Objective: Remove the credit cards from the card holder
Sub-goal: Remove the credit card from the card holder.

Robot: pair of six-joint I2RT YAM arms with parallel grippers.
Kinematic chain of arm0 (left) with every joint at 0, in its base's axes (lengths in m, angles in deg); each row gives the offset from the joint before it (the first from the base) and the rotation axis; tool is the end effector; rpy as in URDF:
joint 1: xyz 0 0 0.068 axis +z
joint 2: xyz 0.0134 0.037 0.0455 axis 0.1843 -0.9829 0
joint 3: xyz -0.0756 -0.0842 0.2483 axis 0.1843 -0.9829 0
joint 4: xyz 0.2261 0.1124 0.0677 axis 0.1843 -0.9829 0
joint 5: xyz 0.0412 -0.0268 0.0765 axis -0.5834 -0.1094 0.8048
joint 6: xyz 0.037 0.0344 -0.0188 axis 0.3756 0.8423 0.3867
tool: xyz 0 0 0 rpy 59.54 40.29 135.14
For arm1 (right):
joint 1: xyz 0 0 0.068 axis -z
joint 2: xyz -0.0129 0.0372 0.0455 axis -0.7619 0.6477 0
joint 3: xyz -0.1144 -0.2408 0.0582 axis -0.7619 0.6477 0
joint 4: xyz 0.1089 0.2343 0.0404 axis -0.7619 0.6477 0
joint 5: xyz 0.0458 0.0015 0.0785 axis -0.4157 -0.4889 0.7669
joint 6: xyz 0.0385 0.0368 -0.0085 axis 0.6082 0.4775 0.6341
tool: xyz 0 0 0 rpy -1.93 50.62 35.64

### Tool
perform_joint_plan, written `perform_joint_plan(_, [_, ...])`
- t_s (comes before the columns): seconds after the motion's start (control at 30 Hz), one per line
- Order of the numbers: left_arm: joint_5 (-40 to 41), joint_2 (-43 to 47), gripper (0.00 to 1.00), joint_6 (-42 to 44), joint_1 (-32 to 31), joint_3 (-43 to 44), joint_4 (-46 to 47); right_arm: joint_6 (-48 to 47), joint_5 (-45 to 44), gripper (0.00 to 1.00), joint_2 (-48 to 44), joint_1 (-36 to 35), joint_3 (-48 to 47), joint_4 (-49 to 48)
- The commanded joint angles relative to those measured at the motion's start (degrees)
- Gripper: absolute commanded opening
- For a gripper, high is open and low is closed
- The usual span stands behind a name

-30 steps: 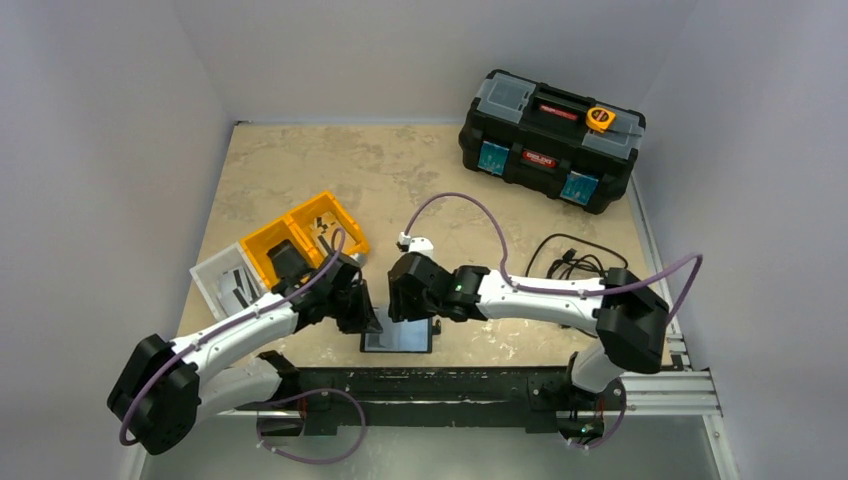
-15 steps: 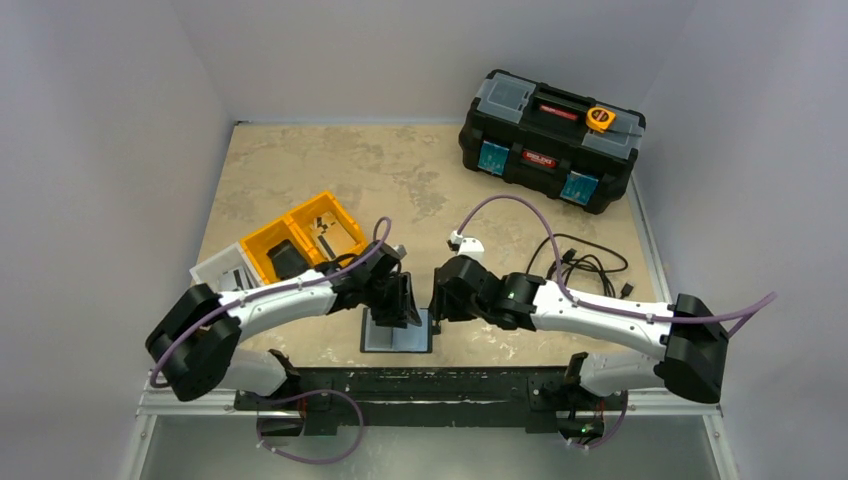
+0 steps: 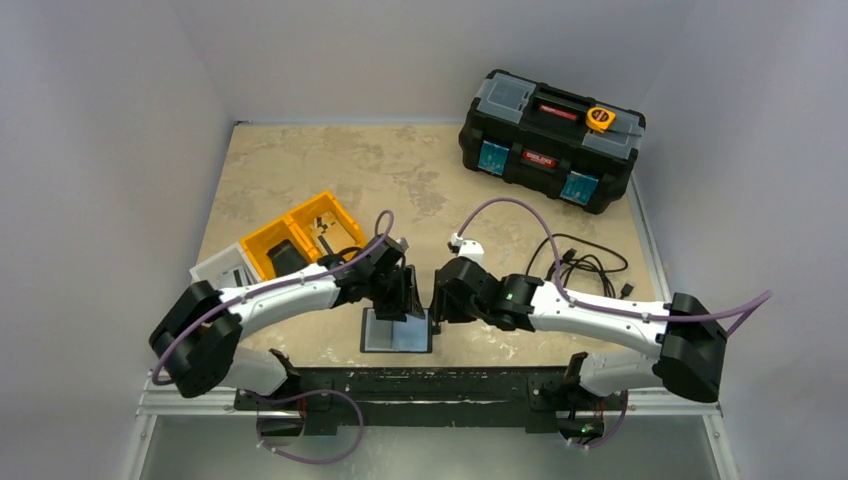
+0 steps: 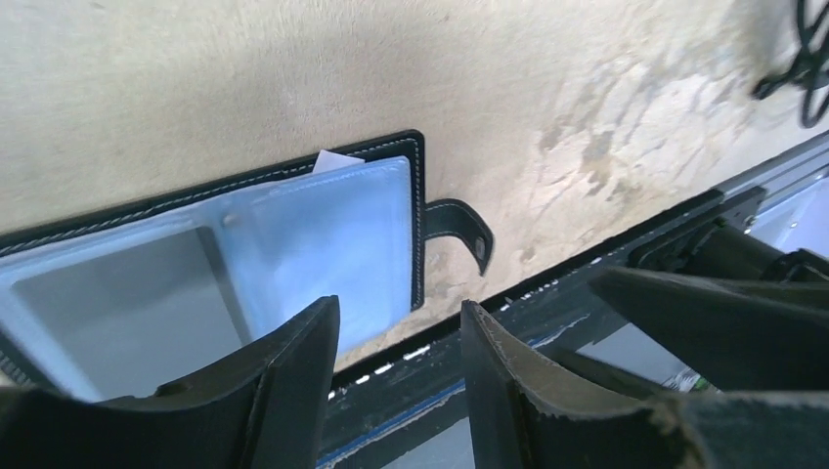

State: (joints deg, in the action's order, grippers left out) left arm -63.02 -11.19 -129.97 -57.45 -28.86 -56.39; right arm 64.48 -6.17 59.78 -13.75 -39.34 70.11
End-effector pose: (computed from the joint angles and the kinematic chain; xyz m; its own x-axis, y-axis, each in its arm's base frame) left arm 0.1743 -0.1982 0.1759 -0.9865 -0.1156 -0.1163 -0.0373 0.8489 -0.5273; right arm 0.1233 0.2254 0.2324 -0.8471 0.0872 -0.5242 -0.1611 0.8979 0.4097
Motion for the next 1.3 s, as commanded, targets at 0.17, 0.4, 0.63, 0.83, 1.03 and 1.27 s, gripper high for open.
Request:
perform_joint_plan(0.17, [7.48,17.0,0.49,4.24,11.01,-0.75,-15.16,-2.83,2.13,0.4,11.6,-3.84,-10.62,-5.56])
perform_joint_plan(0.4, [8.05,26.51,0.5,4.89,21.09,-5.52,-20.28,-5.67,1.6,0.4,25.04,-6.25,-21.97,-3.0])
perform_joint_plan(0.63, [7.22,30.68,0.5,2.88,23.63,-10.21,-19.91,-6.79,1.89,0.41,32.83,-6.74,-25.4,-0.84])
perform_joint_plan(0.83, [6.58,31.7,0.5,2.0,23.63,-11.67,-19.31,-7.46,1.39,0.42,36.89,-7.26,-27.38,0.56])
perform_joint_plan(1.03, [5.65,31.55,0.5,1.87,23.63,-12.28,-18.64,-8.28,1.66,0.41,40.23,-7.47,-27.17,0.53])
perform_joint_plan(1.27, [3.97,30.98,0.49,2.38,23.63,-13.18,-17.42,-9.23,4.56,0.22,41.44,-6.69,-22.91,-3.37])
